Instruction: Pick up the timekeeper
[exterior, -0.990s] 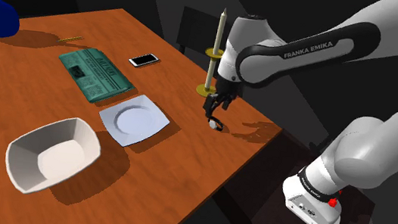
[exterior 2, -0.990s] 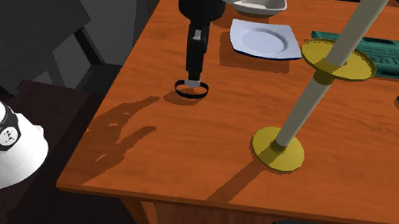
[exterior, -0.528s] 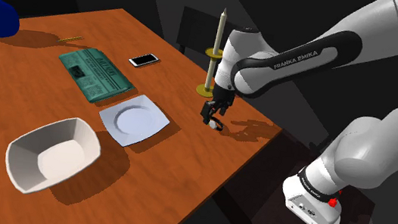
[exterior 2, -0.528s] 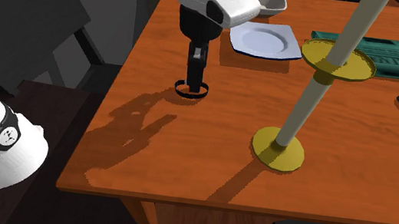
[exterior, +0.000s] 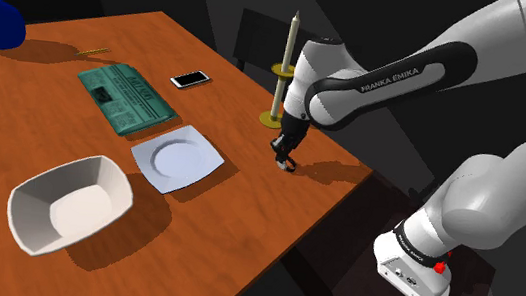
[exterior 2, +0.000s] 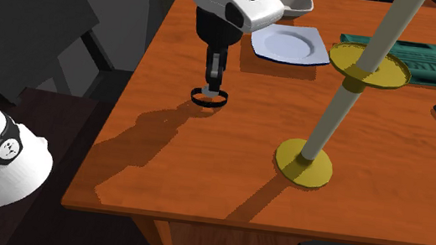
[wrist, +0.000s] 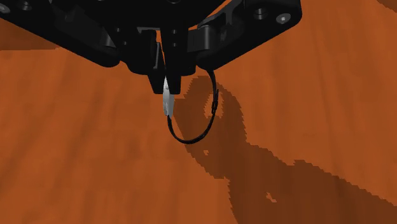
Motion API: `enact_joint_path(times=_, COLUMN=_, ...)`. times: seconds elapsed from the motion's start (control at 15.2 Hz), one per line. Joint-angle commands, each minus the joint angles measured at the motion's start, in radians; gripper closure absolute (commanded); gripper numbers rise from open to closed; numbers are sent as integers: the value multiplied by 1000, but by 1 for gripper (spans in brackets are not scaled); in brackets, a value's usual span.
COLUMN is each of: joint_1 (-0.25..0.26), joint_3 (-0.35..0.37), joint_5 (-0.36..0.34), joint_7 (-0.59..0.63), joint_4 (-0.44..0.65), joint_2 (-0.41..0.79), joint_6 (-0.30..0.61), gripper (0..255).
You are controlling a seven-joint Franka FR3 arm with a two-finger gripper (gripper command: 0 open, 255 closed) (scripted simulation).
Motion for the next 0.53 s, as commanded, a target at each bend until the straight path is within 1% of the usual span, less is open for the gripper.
enact_joint_path(times=0.0, joint_1=0, joint_3=0, joint_5=0, joint_7=0, joint_4=0, joint_2=0, joint_6=0, gripper=255)
enact_joint_path(times=0.13, joint_1=0, joint_3=0, joint_5=0, joint_7=0, joint_4=0, joint_2=0, joint_6=0, gripper=255)
enact_joint_path(times=0.46, joint_1=-1, joint_3=-6, joint_5=-3, joint_7=5, joint_4=29, joint_2=-49, joint_6=-79, gripper=255)
